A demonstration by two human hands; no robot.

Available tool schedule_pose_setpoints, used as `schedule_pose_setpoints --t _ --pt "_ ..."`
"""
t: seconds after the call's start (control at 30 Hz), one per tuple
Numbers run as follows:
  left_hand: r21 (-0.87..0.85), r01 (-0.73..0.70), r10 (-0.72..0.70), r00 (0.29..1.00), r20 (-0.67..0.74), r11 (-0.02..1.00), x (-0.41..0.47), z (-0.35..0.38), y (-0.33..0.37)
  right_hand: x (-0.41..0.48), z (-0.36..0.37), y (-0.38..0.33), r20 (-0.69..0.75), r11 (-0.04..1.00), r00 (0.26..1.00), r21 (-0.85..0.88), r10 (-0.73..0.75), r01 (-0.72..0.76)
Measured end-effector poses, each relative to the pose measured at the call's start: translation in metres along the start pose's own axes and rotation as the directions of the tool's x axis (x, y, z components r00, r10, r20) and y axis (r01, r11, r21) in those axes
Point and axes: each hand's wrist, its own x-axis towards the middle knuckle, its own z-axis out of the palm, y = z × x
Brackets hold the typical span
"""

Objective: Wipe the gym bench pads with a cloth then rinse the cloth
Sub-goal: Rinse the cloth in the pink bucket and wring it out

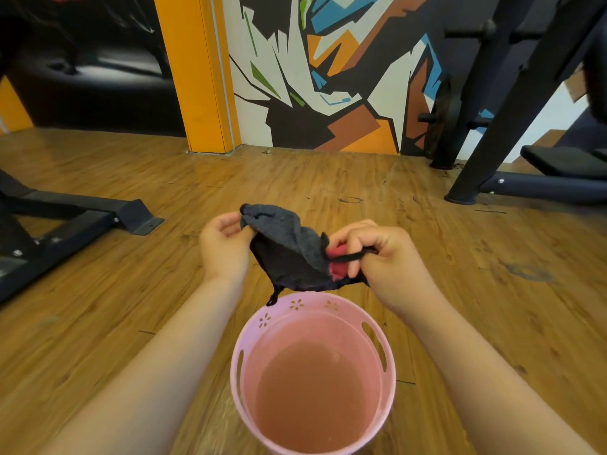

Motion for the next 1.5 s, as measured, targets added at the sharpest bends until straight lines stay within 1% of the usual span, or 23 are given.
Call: schedule_pose_setpoints --t 0.03,0.1,0.17,0.23,0.3,0.4,0.43,0.5,0.57,0.6,0.63,0.67,0.73,0.77,0.8,0.87,0.93,1.03,1.2,1.27,1.33,1.43,1.5 --pt "0.017 0.065 -0.066 0.997 0.045 0.998 0.002 -0.002 -0.003 -0.001 0.001 -0.001 0.009 0.999 1.000 -0.031 -0.006 0.006" --pt "0.042 0.126 -0.131 0.981 0.143 0.991 0.003 -0.004 -0.009 -0.002 0.001 -0.002 0.006 0.997 1.000 -0.076 0.017 -0.017" --pt "0.023 0.150 -0.152 0.970 0.189 0.988 0.001 -0.004 -0.006 -0.002 0.002 0.000 -0.026 0.991 0.995 -0.087 0.099 -0.101" --pt "-0.016 0.143 -0.135 0.962 0.239 0.990 -0.001 -0.003 0.001 -0.005 0.001 0.005 -0.088 0.982 0.985 -0.104 0.150 -0.159" --pt "-0.105 0.158 -0.118 0.943 0.312 0.982 -0.001 -0.002 0.008 -0.006 -0.001 0.010 -0.151 0.978 0.980 -0.145 0.130 -0.152" --pt "-0.342 0.299 -0.122 0.882 0.455 0.891 -0.001 -0.002 0.014 -0.005 -0.002 0.010 -0.174 0.991 0.979 -0.052 0.111 -0.122" --pt "-0.403 0.327 -0.091 0.859 0.504 0.855 0.000 -0.003 0.015 -0.005 -0.002 0.008 -0.178 0.993 0.978 -0.013 0.111 -0.115" --pt "-0.482 0.327 0.022 0.810 0.586 0.813 0.000 -0.008 0.016 -0.004 -0.003 0.003 -0.197 0.989 0.971 0.090 0.133 -0.117" --pt "-0.503 0.342 0.118 0.725 0.678 0.793 0.003 -0.015 0.015 -0.003 -0.008 0.000 -0.198 0.977 0.970 0.186 0.142 -0.105" --pt "-0.496 0.344 0.136 0.699 0.702 0.797 0.004 -0.018 0.015 -0.003 -0.010 -0.002 -0.183 0.977 0.975 0.195 0.127 -0.091" --pt "-0.479 0.347 0.107 0.710 0.696 0.806 0.006 -0.018 0.014 -0.002 -0.010 -0.003 -0.163 0.980 0.980 0.179 0.113 -0.083" --pt "-0.458 0.347 0.045 0.756 0.653 0.819 0.008 -0.017 0.013 -0.002 -0.010 -0.003 -0.141 0.984 0.985 0.157 0.102 -0.080" --pt "-0.380 0.314 -0.092 0.860 0.501 0.870 0.009 -0.014 0.011 -0.001 -0.007 -0.001 -0.104 0.988 0.990 0.127 0.100 -0.086" --pt "-0.336 0.277 -0.110 0.891 0.440 0.900 0.008 -0.013 0.012 -0.001 -0.005 0.001 -0.102 0.988 0.989 0.121 0.105 -0.093" --pt "-0.286 0.215 -0.081 0.906 0.416 0.934 0.007 -0.012 0.012 -0.001 -0.004 0.004 -0.115 0.989 0.987 0.114 0.109 -0.096" --pt "-0.184 0.079 0.001 0.917 0.399 0.980 0.007 -0.013 0.011 -0.001 -0.005 0.009 -0.184 0.992 0.976 0.081 0.115 -0.102" --pt "-0.102 -0.017 0.054 0.924 0.378 0.995 0.010 -0.016 0.011 0.000 -0.011 0.014 -0.258 0.990 0.956 0.043 0.139 -0.133" --pt "-0.042 -0.094 0.103 0.922 0.373 0.995 0.015 -0.020 0.014 0.001 -0.021 0.019 -0.299 0.981 0.935 0.039 0.191 -0.188" --pt "0.078 -0.255 0.211 0.907 0.364 0.964 0.015 -0.024 0.016 -0.002 -0.025 0.019 -0.367 0.978 0.909 0.010 0.197 -0.208" --pt "0.122 -0.292 0.232 0.904 0.360 0.949 0.016 -0.025 0.014 -0.003 -0.027 0.018 -0.414 0.971 0.889 -0.041 0.197 -0.234" --pt "0.159 -0.309 0.237 0.903 0.358 0.938 0.017 -0.025 0.014 -0.003 -0.031 0.020 -0.456 0.952 0.873 -0.147 0.176 -0.268" --pt "0.210 -0.339 0.253 0.902 0.349 0.917 0.016 -0.024 0.014 -0.005 -0.037 0.022 -0.475 0.870 0.861 -0.329 0.183 -0.366" --pt "0.231 -0.324 0.233 0.908 0.347 0.918 0.015 -0.024 0.013 -0.006 -0.037 0.021 -0.482 0.827 0.852 -0.379 0.207 -0.415"
